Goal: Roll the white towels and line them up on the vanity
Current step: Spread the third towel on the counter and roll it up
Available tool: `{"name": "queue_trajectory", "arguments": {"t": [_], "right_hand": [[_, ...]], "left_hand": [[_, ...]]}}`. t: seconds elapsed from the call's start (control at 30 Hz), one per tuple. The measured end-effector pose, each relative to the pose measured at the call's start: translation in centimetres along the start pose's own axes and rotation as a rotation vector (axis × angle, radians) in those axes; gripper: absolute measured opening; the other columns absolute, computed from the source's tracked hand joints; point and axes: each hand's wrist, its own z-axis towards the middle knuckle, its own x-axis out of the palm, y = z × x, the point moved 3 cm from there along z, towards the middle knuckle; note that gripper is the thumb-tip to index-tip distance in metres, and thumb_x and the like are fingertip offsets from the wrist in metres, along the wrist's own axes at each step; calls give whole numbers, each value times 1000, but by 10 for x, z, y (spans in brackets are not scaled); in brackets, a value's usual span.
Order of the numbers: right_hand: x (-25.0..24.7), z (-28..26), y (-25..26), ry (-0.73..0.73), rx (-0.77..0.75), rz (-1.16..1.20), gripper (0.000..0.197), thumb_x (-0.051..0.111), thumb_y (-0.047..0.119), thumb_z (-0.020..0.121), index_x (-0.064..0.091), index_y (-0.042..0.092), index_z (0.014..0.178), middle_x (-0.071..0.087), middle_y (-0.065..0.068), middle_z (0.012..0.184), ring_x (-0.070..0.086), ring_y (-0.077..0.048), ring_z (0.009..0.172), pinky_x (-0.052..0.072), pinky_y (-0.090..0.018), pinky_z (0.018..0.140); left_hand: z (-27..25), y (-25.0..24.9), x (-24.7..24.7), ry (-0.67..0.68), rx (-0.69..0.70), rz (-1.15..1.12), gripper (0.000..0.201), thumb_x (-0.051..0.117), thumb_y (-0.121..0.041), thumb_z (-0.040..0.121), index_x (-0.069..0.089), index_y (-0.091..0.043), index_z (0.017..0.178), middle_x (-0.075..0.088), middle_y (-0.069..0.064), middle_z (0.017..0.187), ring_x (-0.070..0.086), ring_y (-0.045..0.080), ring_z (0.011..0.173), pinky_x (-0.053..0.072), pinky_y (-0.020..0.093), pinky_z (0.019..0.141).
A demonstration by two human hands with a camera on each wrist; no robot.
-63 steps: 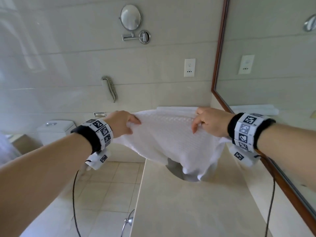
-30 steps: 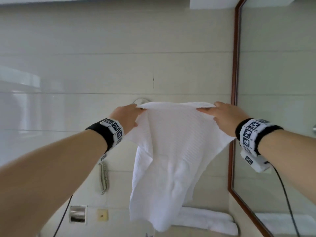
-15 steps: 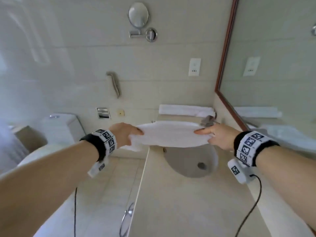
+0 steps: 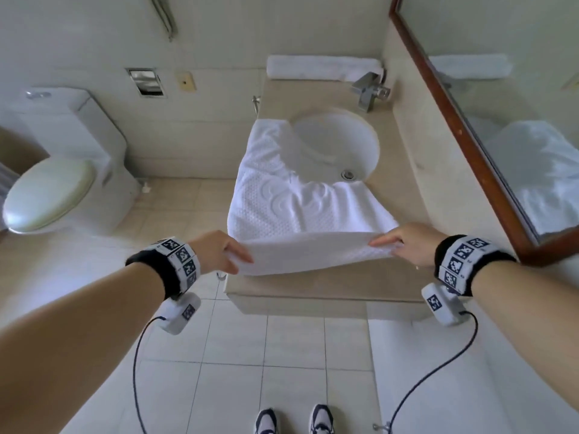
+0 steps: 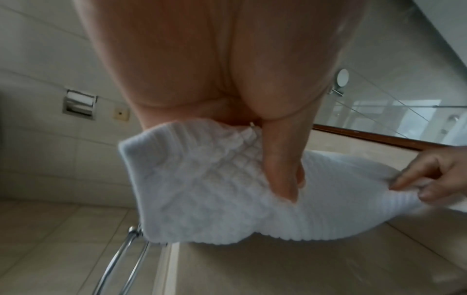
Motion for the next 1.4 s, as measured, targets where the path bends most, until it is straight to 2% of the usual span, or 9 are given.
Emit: {"name": "queue_trajectory", "arguments": {"t": [0.07,0.23,0.37,0.53,0.73,0.9,1.07,1.27,1.4], "right_hand": [[15,-2,-8,-81,31,49,56,48,2,96,69,54,105,61,13,132,62,-10,106,46,-19,82],[48,-7,-29,-217,137,134,39,48,-2,89,66,30,76,64,3,94,55,-9,71,39,-21,58],[60,-10,-52,-239,213,162,29,46,0,81,52,27,73,61,0,77,59,-29,73,48,-34,64],[61,-5,-74,-272,279,142,30,52,2,85,52,31,91,61,5,87,58,-19,77,44,-30,64],[58,6,-93,-297,337,39,15,62,15,89,68,26,95,69,-1,96,60,-23,85,48,-30,75],[55,8,-98,-444,269,457,31,61,3,88,69,24,109,68,4,97,63,-20,91,48,-28,83],[54,11,-88,-497,245,602,36,62,-2,86,67,29,102,69,6,100,64,-16,95,50,-30,92],[56,6,-95,-442,412,422,32,65,3,84,70,23,108,71,2,106,65,-20,97,45,-23,81],[53,-4,-93,-554,417,714,22,61,3,90,68,22,99,71,-1,104,68,-22,88,56,-29,68]], "left_hand": [[1,12,10,-8,5,-52,39,80,-14,79,75,-51,92,71,-13,104,56,5,61,46,18,61],[3,29,30,-36,-16,-189,39,73,-15,85,75,-53,91,57,-16,62,39,19,58,40,27,57],[4,32,39,-28,-40,-256,39,72,-12,86,76,-50,94,55,-7,67,38,20,63,38,26,57],[5,29,40,-133,-39,-373,49,76,-3,81,66,-42,109,61,1,70,45,21,61,40,30,57],[-3,27,43,-348,-186,-298,15,77,-10,82,72,-19,92,69,3,86,57,15,71,43,24,62],[-3,41,44,-534,-329,-590,16,72,-15,86,68,-25,98,70,12,103,65,31,93,56,44,86],[0,25,52,-682,-373,-529,22,56,-12,93,62,-21,113,63,9,98,58,25,85,42,22,60],[0,24,60,-793,-530,-595,28,48,-7,93,62,-19,114,61,9,90,57,28,75,46,29,63],[-6,25,65,-831,-566,-585,29,47,-8,92,63,-20,113,62,9,81,58,29,71,51,38,66]]}}
